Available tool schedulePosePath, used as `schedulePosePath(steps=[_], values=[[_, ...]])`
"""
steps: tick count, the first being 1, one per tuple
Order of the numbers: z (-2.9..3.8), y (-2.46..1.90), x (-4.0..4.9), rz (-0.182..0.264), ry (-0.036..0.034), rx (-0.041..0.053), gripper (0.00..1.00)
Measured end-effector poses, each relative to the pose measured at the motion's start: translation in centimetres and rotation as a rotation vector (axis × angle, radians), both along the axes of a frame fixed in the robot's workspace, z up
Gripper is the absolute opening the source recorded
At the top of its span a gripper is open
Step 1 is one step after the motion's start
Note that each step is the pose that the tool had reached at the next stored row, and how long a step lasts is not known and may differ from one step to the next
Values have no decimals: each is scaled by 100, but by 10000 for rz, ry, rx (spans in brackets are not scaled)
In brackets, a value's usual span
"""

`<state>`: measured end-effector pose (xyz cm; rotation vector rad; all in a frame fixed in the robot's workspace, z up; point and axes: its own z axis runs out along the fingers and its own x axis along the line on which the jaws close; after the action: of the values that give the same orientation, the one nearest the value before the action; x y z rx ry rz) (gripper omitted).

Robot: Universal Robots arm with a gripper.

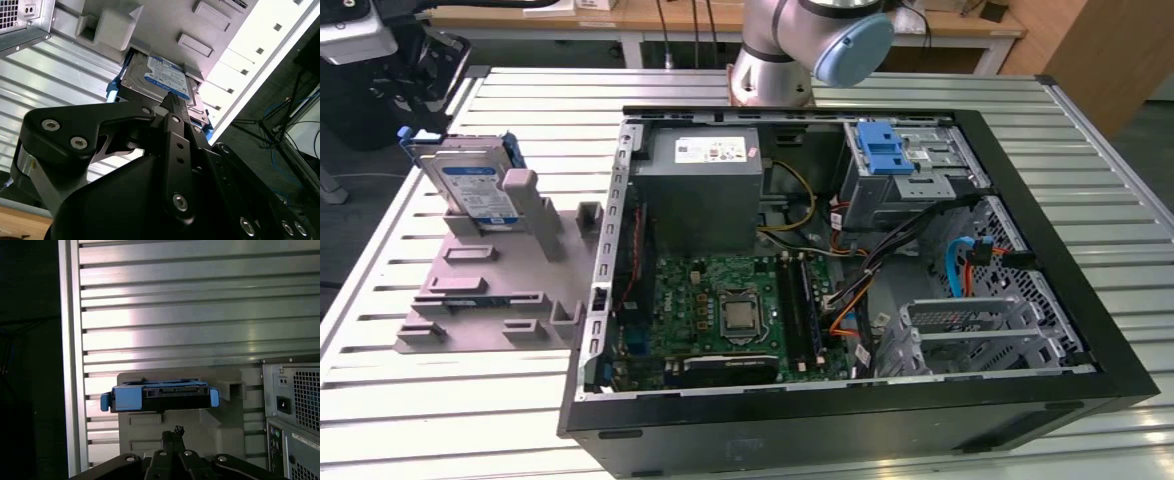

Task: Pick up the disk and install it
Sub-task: 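Reach for the disk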

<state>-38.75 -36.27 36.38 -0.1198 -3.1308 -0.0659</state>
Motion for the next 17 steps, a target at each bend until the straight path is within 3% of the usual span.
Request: schedulePosePath(steps=[17], values=[[0,9,-14,0,0,0,11]])
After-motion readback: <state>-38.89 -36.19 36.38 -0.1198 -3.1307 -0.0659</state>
